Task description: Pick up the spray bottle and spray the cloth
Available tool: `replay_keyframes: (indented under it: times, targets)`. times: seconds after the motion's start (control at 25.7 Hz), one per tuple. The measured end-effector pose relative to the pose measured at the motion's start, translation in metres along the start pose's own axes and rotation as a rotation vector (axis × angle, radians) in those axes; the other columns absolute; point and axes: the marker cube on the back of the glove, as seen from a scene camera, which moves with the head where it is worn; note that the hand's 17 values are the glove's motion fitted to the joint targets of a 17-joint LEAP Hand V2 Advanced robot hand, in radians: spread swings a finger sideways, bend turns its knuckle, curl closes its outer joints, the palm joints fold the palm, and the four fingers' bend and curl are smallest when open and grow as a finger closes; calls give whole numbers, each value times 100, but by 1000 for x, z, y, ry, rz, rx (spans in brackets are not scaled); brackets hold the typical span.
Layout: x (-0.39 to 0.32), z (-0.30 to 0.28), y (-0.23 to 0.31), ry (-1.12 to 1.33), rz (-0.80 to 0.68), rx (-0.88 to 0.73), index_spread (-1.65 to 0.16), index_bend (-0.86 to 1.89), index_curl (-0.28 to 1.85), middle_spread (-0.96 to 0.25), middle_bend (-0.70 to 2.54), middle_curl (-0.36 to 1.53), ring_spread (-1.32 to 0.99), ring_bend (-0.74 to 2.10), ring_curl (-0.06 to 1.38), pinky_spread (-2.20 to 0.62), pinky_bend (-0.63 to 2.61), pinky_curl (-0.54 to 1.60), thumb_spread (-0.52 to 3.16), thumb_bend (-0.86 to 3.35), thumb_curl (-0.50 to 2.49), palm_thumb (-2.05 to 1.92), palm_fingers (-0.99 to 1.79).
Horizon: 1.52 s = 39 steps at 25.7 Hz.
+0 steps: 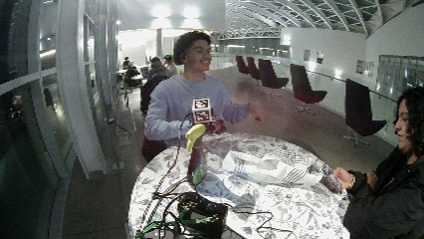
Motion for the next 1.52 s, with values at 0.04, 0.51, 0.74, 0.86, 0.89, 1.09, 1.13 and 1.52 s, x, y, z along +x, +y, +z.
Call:
replay_keyframes:
  times: [0.04, 0.51, 0.74, 0.86, 0.89, 1.09, 1.13, 1.52]
  targets:
    - [0, -1, 0, 2, 1, 0, -19, 24, 7, -1, 33, 10, 1, 32, 8, 10, 30, 6, 38, 38, 11, 54, 74]
    - [2, -11, 9, 41, 22, -5, -32, 21, 25, -2, 31, 22, 2, 30, 20, 19, 25, 19, 92, 42, 23, 67, 72]
    - [5, -13, 9, 39, 25, 3, -33, 20, 29, -2, 28, 25, 2, 27, 22, 20, 22, 21, 103, 39, 27, 68, 74]
    - [5, -13, 9, 44, 26, -1, -33, 19, 30, -2, 27, 26, 2, 26, 23, 20, 20, 22, 107, 38, 29, 68, 75]
    - [6, -13, 8, 45, 27, -1, -33, 19, 30, -2, 26, 27, 2, 26, 23, 20, 20, 23, 108, 37, 29, 68, 75]
    - [4, -13, 9, 46, 32, 5, -33, 19, 32, -2, 24, 29, 2, 25, 24, 21, 18, 24, 112, 34, 32, 69, 75]
    - [3, -13, 9, 46, 32, 7, -33, 18, 33, -2, 24, 29, 2, 25, 24, 21, 18, 24, 113, 34, 32, 70, 76]
    - [11, -16, 15, 74, 60, 22, -33, 18, 35, -2, 22, 32, 2, 24, 26, 21, 17, 25, 117, 28, 36, 72, 77]
